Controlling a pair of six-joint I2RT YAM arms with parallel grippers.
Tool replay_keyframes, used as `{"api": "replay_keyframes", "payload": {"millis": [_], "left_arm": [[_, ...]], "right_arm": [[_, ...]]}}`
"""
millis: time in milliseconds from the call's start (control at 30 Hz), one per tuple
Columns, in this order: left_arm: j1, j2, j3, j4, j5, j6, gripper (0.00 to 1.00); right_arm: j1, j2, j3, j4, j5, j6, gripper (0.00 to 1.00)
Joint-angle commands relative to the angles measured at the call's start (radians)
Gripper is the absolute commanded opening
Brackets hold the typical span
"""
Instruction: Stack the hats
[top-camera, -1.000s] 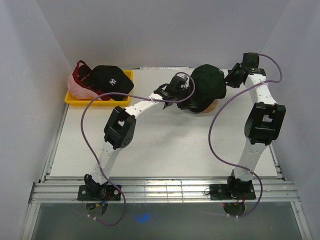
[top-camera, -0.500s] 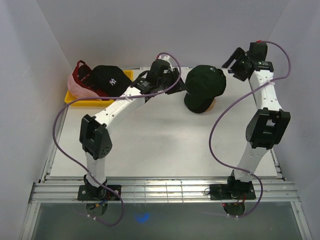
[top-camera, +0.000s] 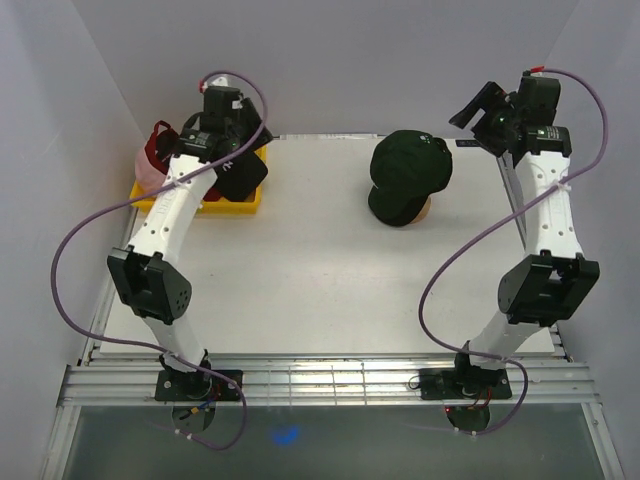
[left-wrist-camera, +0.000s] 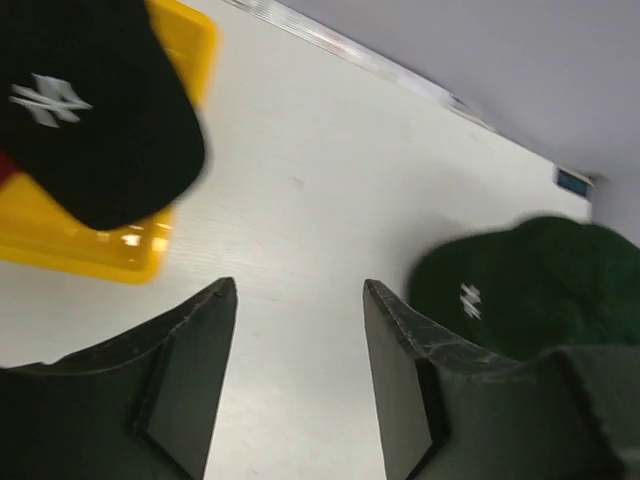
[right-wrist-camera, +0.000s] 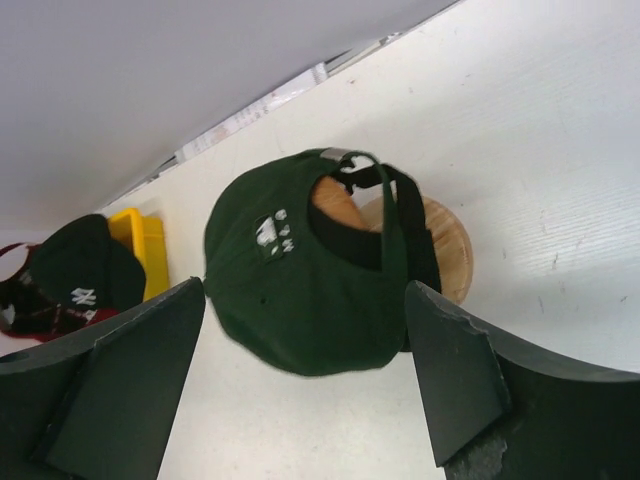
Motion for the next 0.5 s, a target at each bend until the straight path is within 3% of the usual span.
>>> {"api": "replay_keyframes", "payload": {"millis": [0, 167, 233, 467], "left_arm": [[0.116, 0.041, 0.055, -0.125, -0.176, 0.045, 0.65], [0.272, 0.101, 0.057, -0.107, -0.252, -0.007, 0.65], [0.320, 0.118, 0.075, -0.107, -0.282, -0.027, 0.65], [0.446, 0.191, 0.162, -0.134, -0.278, -0.038, 0.64]], "right_arm": [[0.009, -0.160, -0.065, 0.031, -0.075, -0.006, 0.86], [0.093, -0.314, -0.249, 0.072, -0.109, -0.028, 0.86], [0.193, -0.367, -0.333, 0.097, -0.106, -0.031, 0.86], [0.305, -0.412, -0.469, 0.163, -0.118, -0.047, 0.85]]}}
